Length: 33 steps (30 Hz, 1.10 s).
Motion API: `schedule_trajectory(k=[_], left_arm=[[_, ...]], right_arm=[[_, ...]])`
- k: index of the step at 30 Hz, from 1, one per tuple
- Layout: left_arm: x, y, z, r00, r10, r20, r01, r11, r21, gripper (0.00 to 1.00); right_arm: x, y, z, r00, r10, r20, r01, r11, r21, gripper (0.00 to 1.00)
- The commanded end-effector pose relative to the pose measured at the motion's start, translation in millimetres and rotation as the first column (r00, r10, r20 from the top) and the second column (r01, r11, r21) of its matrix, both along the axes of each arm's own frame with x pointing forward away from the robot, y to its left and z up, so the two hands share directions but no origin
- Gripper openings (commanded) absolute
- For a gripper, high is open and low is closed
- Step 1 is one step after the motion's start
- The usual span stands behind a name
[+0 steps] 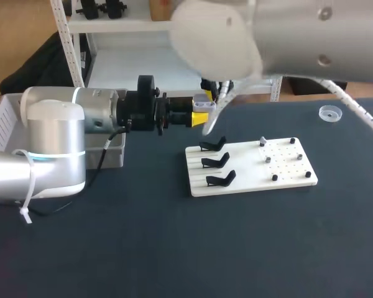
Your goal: Pick up each earbud case from the left stands, insert the matching earbuds, close the lid, and place the case in the box.
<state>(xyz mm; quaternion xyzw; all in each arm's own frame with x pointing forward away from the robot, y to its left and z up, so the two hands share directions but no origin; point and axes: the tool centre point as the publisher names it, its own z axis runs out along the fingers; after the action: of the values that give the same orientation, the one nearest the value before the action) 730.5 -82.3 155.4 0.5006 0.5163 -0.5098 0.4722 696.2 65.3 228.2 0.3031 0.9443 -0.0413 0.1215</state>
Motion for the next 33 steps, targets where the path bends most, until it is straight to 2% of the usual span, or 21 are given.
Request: schedule_trajectory(k=[1, 10, 11, 12, 13, 15, 16, 17, 18, 21, 25, 28, 33], left_arm=[[-1.2, 0, -0.5, 1.000, 0.004, 0.002, -0.004, 1.000, -0.002, 0.00], [-1.2, 0, -0.5, 1.000, 0.004, 0.002, -0.004, 1.000, -0.002, 0.00], [-1.2, 0, -0.5, 1.000, 0.004, 0.002, -0.004, 1.000, -0.002, 0.00], [-1.2, 0, -0.5, 1.000, 0.004, 0.002, -0.004, 1.000, -0.002, 0.00], [-1.2, 0, -0.5, 1.000, 0.004, 0.002, -0.004, 1.000, -0.002, 0.00], [-1.2, 0, -0.5, 1.000, 0.004, 0.002, -0.004, 1.000, -0.002, 0.00], [-1.2, 0, -0.5, 1.000, 0.004, 0.002, -0.004, 1.000, -0.002, 0.00], [-1.2, 0, -0.5, 1.000, 0.004, 0.002, -0.004, 1.000, -0.002, 0.00], [-1.2, 0, -0.5, 1.000, 0.004, 0.002, -0.004, 1.000, -0.002, 0.00], [-1.2, 0, -0.5, 1.000, 0.004, 0.002, -0.004, 1.000, -0.002, 0.00], [-1.2, 0, -0.5, 1.000, 0.004, 0.002, -0.004, 1.000, -0.002, 0.00], [-1.2, 0, -0.5, 1.000, 0.004, 0.002, -0.004, 1.000, -0.002, 0.00], [-1.2, 0, -0.5, 1.000, 0.004, 0.002, -0.004, 1.000, -0.002, 0.00]], right_arm=[[-2.8, 4, 11, 0.989, -0.146, -0.020, 0.147, 0.982, 0.117, 0.00], [-2.8, 4, 11, 0.989, -0.146, -0.020, 0.147, 0.982, 0.117, 0.00], [1.5, 6, 8, 0.971, -0.233, -0.057, 0.238, 0.964, 0.118, 0.00], [3.1, 8, 8, 0.961, -0.259, -0.097, 0.271, 0.953, 0.135, 0.00], [5.7, 11, 4, 0.938, -0.335, -0.086, 0.339, 0.940, 0.042, 0.00], [6.8, 16, 5, 0.916, -0.392, -0.084, 0.395, 0.918, 0.023, 0.00], [7.9, 17, 5, 0.899, -0.435, -0.059, 0.434, 0.901, -0.022, 0.00], [7.9, 18, 6, 0.904, -0.423, -0.065, 0.424, 0.906, -0.002, 0.00], [6.7, 19, 7, 0.891, -0.444, -0.091, 0.446, 0.895, -0.003, 0.00], [6.4, 22, 8, 0.897, -0.432, -0.099, 0.432, 0.902, -0.018, 0.00], [10.9, 25, 6, 0.919, -0.361, -0.159, 0.368, 0.930, 0.019, 0.00], [15.7, 25, 4, 0.923, -0.338, -0.187, 0.350, 0.936, 0.035, 0.00], [21.1, 22, 1, 0.941, -0.286, -0.181, 0.297, 0.954, 0.041, 0.00]])
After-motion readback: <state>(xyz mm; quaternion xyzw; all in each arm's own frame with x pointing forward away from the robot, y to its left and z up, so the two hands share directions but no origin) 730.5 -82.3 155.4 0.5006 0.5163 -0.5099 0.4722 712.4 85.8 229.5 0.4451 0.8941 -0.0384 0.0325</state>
